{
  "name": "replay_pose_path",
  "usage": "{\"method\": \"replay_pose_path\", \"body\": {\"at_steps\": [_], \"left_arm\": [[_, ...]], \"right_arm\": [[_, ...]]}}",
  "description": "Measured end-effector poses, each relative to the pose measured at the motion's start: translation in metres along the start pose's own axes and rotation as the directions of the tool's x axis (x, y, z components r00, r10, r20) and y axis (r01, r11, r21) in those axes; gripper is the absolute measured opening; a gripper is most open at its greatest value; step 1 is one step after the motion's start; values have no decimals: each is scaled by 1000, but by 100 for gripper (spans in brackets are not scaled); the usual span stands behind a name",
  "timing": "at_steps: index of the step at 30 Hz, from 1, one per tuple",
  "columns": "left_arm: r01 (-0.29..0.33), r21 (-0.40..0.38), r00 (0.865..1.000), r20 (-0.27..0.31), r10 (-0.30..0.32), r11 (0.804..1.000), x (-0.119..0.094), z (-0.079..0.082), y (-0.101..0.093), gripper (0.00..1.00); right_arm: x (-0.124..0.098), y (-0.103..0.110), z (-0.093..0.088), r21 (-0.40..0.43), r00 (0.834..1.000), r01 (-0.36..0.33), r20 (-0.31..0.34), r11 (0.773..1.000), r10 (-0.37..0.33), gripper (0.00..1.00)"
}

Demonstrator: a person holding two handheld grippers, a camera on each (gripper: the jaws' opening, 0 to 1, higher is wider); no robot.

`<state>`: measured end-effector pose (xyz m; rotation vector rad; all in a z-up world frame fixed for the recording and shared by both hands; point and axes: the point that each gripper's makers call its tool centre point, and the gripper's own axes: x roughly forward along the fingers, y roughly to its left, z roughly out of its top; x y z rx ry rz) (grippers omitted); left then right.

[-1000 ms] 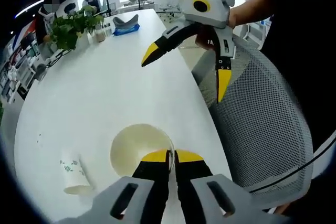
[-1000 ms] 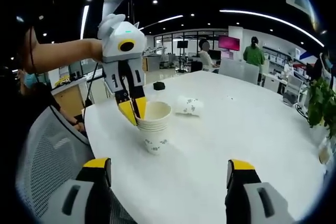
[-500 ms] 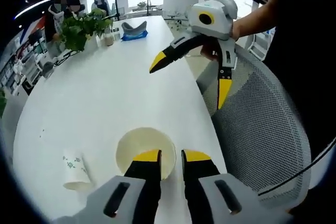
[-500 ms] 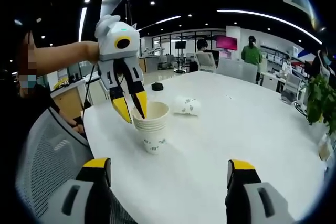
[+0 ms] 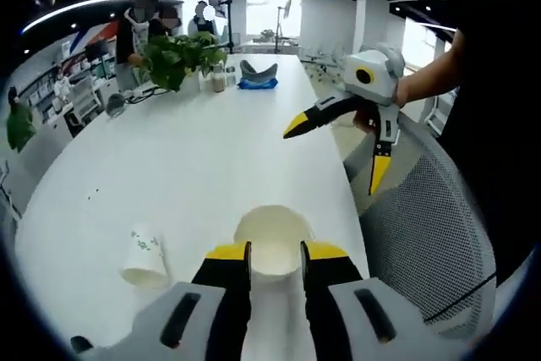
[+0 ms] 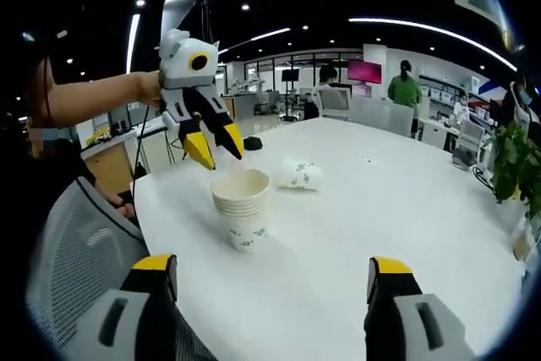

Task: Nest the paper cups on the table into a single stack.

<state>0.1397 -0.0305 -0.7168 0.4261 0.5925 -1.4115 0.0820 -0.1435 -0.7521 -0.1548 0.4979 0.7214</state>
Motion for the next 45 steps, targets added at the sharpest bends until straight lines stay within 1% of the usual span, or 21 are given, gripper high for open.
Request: {"method": "replay_pose_path", "body": {"at_steps": [5,6,8,12,15,17,20,26,28,29,31,33,36,40,45], "left_arm": [[-80,-65,995,56,83,995,-12,-1,21,22],[-103,-87,991,72,110,991,-14,-1,28,23],[-130,-114,986,87,140,985,-18,-3,36,25],[-163,-163,977,108,182,973,-22,-9,50,28],[-184,-203,968,131,213,962,-22,-13,59,32],[-196,-220,964,135,228,956,-22,-15,65,34],[-216,-260,955,143,259,941,-19,-18,74,37],[-230,-313,943,161,291,921,-13,-18,80,42],[-241,-324,940,157,303,915,-11,-20,86,44],[-245,-328,939,154,307,912,-10,-24,90,45],[-246,-339,937,155,312,908,-7,-26,92,44],[-247,-355,935,156,318,902,-4,-32,97,44],[-247,-380,932,159,326,891,-3,-32,100,44],[-251,-391,931,152,331,886,3,-42,111,42],[-252,-420,928,153,341,872,7,-50,123,41]], "right_arm": [[-1,-3,0,3,1000,9,-2,1000,-9,95],[-2,-4,-1,3,1000,10,-4,1000,-10,95],[-2,-6,-1,5,1000,12,-2,1000,-12,95],[-2,-8,-1,10,1000,15,1,1000,-15,95],[-3,-9,0,10,1000,16,6,1000,-16,96],[-3,-9,1,13,1000,18,9,1000,-18,96],[-4,-10,2,15,1000,25,7,1000,-25,96],[-8,-12,3,24,999,39,11,999,-39,96],[-9,-13,1,29,999,42,12,999,-42,96],[-9,-14,0,31,999,43,12,999,-43,96],[-10,-14,-2,35,999,44,8,998,-45,96],[-10,-13,-4,37,999,46,5,998,-46,95],[-10,-13,-4,40,999,47,3,998,-47,95],[-9,-13,-4,45,999,51,6,998,-51,95],[-10,-14,-4,51,998,59,9,997,-60,94]]}}
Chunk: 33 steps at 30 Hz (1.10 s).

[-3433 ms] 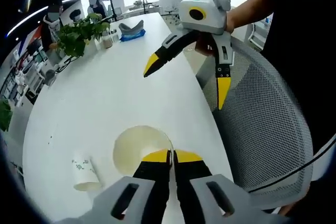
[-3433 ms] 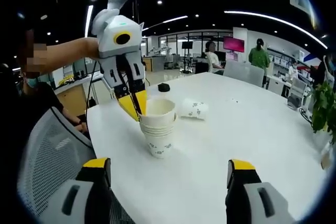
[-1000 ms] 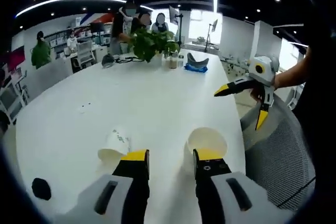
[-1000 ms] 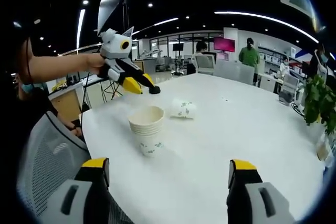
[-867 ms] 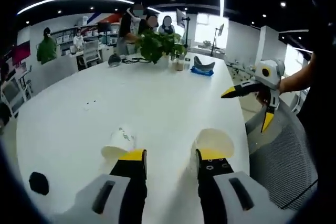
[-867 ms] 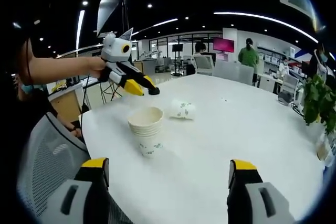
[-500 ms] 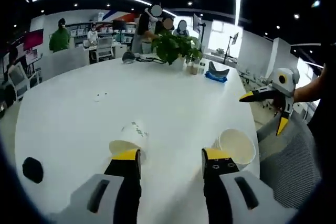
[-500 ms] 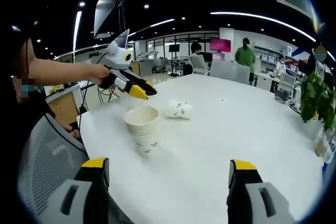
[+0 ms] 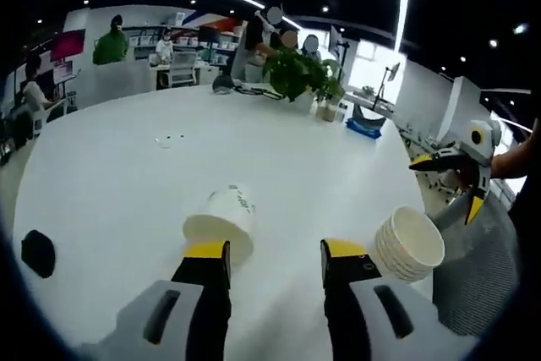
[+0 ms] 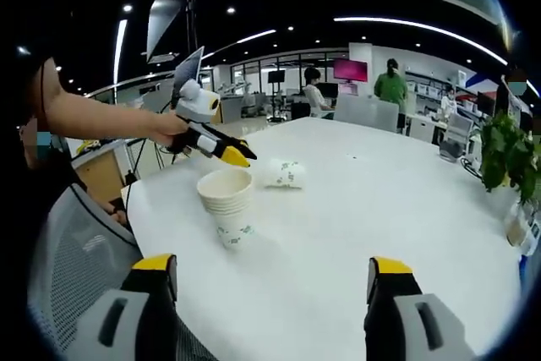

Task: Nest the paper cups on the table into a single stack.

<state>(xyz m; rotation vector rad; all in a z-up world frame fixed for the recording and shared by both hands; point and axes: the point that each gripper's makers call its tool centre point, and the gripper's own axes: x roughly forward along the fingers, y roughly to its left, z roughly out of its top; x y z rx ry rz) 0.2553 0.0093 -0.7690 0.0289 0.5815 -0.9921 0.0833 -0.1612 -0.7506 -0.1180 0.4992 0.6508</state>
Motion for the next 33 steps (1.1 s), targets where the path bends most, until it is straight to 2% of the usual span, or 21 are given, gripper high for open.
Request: {"method": "replay_pose_path", "body": {"at_steps": [15,19,29,33], "left_arm": [[8,-94,1000,18,-6,996,29,-7,13,34],[10,-121,999,35,-5,993,33,-5,15,26],[16,-211,995,97,4,977,38,-1,35,15],[24,-238,993,115,3,971,38,3,25,7]], "right_arm": [[-3,-5,-6,23,1000,25,-4,999,-25,92],[-4,-6,-7,29,1000,31,-3,999,-31,91],[-4,-7,-9,33,999,37,-8,999,-36,89],[-4,-8,-10,38,999,40,-10,998,-39,88]]}}
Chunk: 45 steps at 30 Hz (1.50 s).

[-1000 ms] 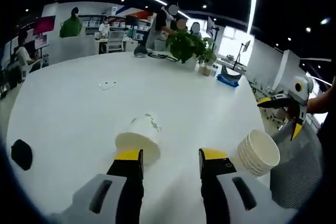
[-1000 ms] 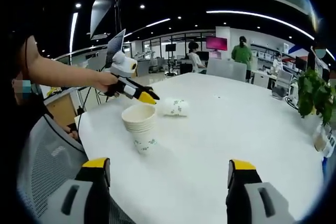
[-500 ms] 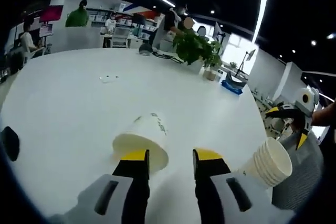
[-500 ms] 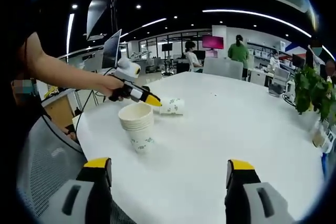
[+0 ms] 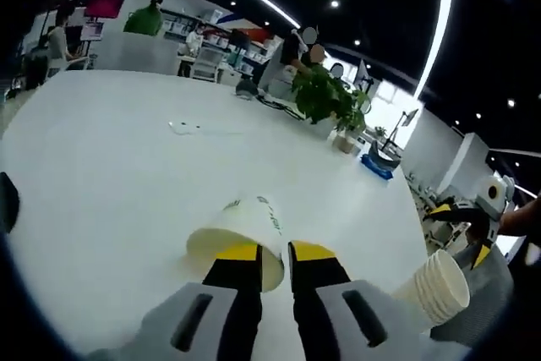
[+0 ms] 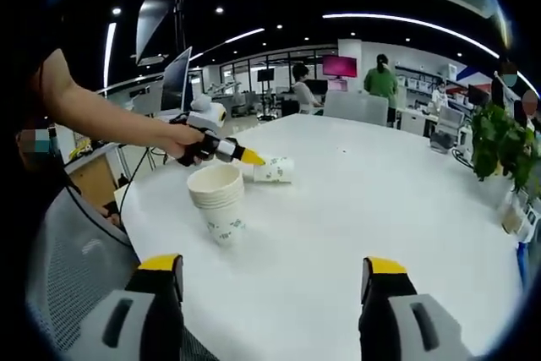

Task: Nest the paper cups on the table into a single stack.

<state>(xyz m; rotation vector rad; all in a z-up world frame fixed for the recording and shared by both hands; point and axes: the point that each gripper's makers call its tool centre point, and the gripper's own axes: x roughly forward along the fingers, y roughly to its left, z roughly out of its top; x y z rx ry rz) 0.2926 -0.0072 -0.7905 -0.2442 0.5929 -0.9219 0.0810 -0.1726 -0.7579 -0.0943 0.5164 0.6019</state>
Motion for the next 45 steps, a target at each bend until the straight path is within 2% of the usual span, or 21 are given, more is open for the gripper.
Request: {"method": "replay_pose_path", "body": {"at_steps": [3,9,15,26,32,45], "left_arm": [[8,-20,1000,14,-8,1000,0,1,1,0],[17,-34,999,38,-16,999,-5,5,-3,0],[34,-1,999,24,-33,999,-12,4,-11,0],[41,48,999,-11,-40,998,-36,14,-21,0],[60,75,998,1,-60,995,-50,26,-43,0],[92,152,996,-5,-92,984,-72,49,-64,0]], "right_arm": [[0,0,-1,2,1000,1,-1,1000,-1,88],[1,2,-1,-1,1000,-4,-3,1000,4,88],[1,3,0,-10,1000,-3,5,1000,3,89],[2,5,6,-45,1000,-2,18,999,3,91],[1,2,8,-49,1000,5,27,999,-4,91],[-1,-2,12,-31,999,14,50,999,-12,91]]}}
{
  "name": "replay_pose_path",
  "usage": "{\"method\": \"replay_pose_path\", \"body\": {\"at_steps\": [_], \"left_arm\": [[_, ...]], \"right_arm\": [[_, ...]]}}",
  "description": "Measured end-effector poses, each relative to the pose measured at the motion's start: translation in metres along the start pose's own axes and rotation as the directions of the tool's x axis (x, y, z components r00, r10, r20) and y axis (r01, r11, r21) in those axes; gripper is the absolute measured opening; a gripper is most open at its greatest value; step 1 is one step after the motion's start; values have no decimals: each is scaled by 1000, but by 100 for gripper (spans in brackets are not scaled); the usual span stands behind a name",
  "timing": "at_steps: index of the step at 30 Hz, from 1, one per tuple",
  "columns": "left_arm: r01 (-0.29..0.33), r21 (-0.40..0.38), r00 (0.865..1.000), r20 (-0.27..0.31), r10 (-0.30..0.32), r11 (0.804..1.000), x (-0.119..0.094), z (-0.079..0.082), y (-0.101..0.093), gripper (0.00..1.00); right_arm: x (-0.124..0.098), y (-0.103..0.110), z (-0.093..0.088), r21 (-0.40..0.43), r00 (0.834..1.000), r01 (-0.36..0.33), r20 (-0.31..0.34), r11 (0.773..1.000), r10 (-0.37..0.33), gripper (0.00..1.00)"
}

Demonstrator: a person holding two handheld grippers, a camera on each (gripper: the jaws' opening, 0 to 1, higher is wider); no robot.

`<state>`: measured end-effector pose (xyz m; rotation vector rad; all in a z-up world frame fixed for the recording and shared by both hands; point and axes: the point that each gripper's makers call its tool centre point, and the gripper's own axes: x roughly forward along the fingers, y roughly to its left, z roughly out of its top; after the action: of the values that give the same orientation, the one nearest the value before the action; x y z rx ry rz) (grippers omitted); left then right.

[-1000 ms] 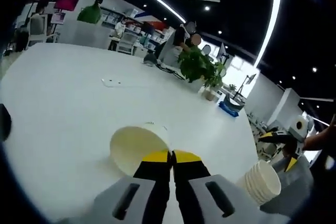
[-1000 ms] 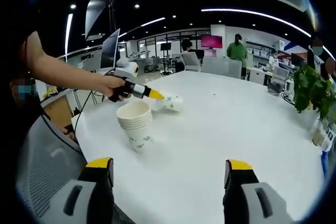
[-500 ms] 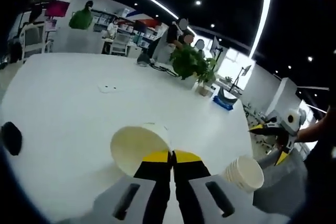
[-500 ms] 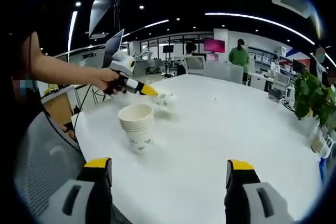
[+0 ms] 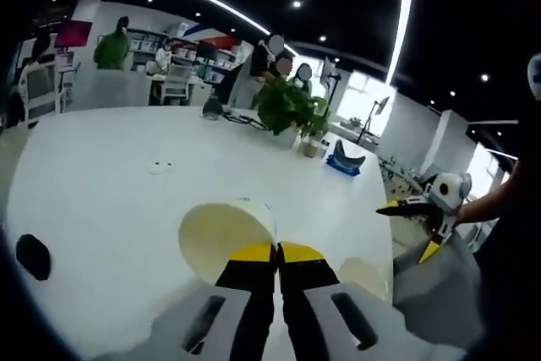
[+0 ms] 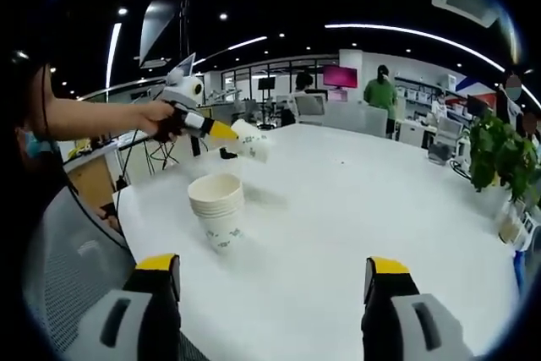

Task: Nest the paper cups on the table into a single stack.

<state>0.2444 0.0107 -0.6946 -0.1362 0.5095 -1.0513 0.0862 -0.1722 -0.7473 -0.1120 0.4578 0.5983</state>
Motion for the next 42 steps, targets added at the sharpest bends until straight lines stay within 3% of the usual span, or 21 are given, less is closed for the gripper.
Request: {"method": "replay_pose_path", "body": {"at_steps": [14,21,31,42], "left_arm": [[-8,103,1000,-14,9,995,-38,30,-37,0],[-12,136,999,-36,17,991,-55,37,-49,0],[-11,188,998,-59,22,982,-66,46,-60,0],[47,287,994,-106,-17,957,-74,54,-91,0]], "right_arm": [[1,1,1,-10,1000,-11,0,1000,11,91],[0,2,3,-15,1000,-11,2,1000,11,91],[0,3,3,-19,1000,-14,5,1000,14,91],[0,7,1,-27,1000,-25,0,999,25,91]]}}
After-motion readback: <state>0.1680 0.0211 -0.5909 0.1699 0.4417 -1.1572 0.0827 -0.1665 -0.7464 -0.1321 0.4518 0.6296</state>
